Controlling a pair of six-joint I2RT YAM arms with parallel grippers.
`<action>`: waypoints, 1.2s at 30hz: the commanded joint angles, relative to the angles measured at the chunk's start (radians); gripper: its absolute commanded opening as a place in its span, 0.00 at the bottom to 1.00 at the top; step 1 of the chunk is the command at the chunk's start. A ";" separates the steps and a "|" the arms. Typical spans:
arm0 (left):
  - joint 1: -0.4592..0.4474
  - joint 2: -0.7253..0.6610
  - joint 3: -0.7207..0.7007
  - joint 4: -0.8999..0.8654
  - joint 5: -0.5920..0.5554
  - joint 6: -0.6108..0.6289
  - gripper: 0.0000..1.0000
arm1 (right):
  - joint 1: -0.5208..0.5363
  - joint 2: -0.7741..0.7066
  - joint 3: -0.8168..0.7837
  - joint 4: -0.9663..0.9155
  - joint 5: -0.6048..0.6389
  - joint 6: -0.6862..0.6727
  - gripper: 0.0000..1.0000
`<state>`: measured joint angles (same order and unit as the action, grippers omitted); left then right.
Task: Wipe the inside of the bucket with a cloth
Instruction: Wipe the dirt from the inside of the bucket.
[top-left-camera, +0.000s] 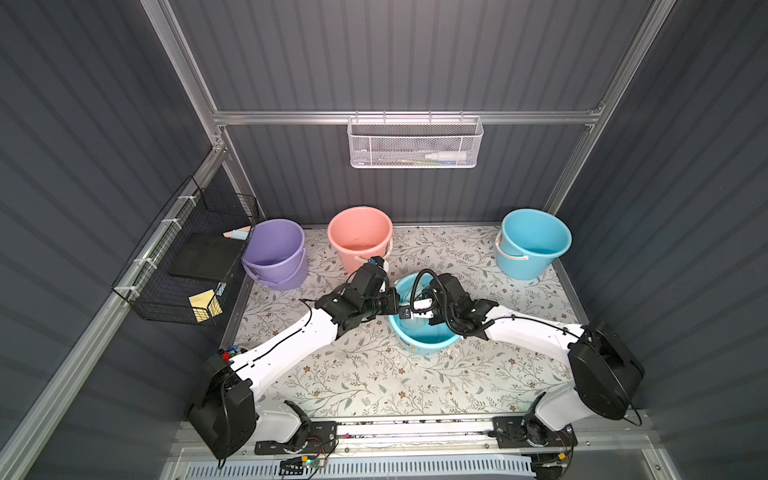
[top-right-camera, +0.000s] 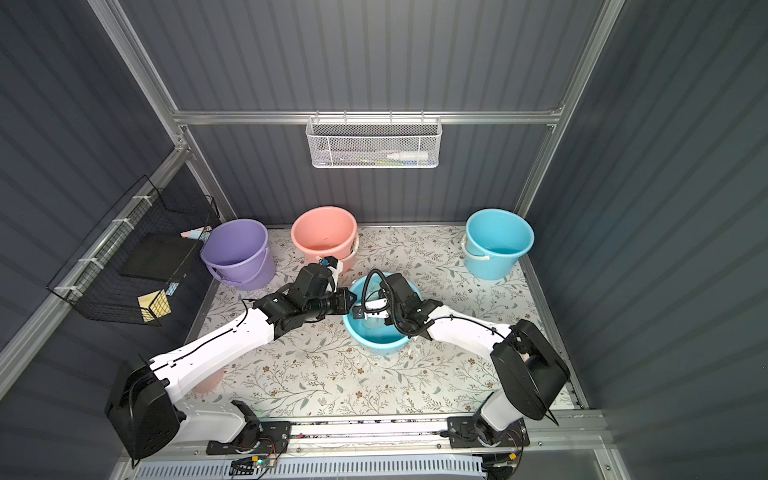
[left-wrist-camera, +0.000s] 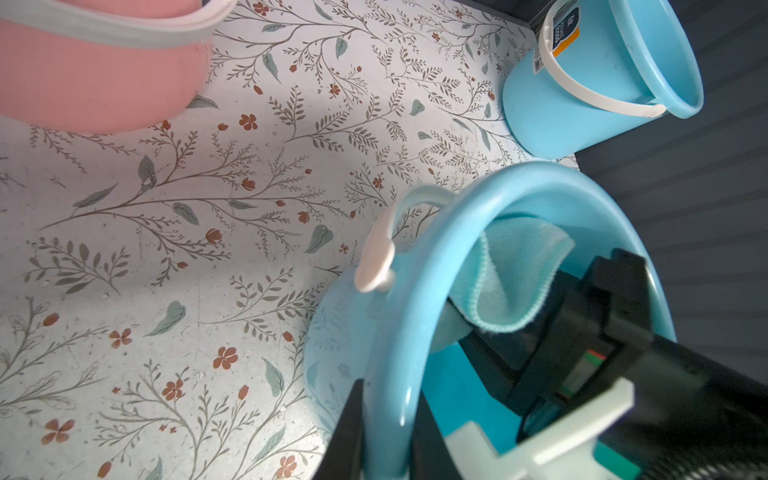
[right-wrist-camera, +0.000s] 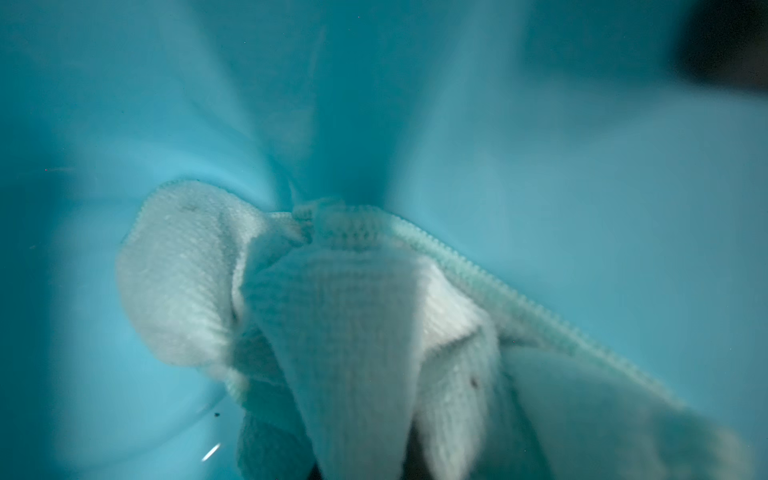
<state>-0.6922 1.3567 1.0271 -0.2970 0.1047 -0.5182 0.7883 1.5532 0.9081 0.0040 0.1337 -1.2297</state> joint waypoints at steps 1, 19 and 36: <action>-0.004 -0.027 0.006 0.024 0.012 0.008 0.00 | 0.008 0.031 -0.017 0.016 -0.046 0.040 0.00; -0.003 -0.028 0.006 0.024 0.006 0.006 0.00 | 0.016 0.024 0.014 -0.133 -0.040 0.070 0.00; -0.003 -0.028 0.005 0.027 0.007 0.002 0.00 | 0.016 -0.266 0.059 -0.343 0.146 -0.094 0.00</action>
<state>-0.7002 1.3560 1.0271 -0.2962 0.1158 -0.5182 0.8017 1.3209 0.9325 -0.2691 0.2230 -1.2587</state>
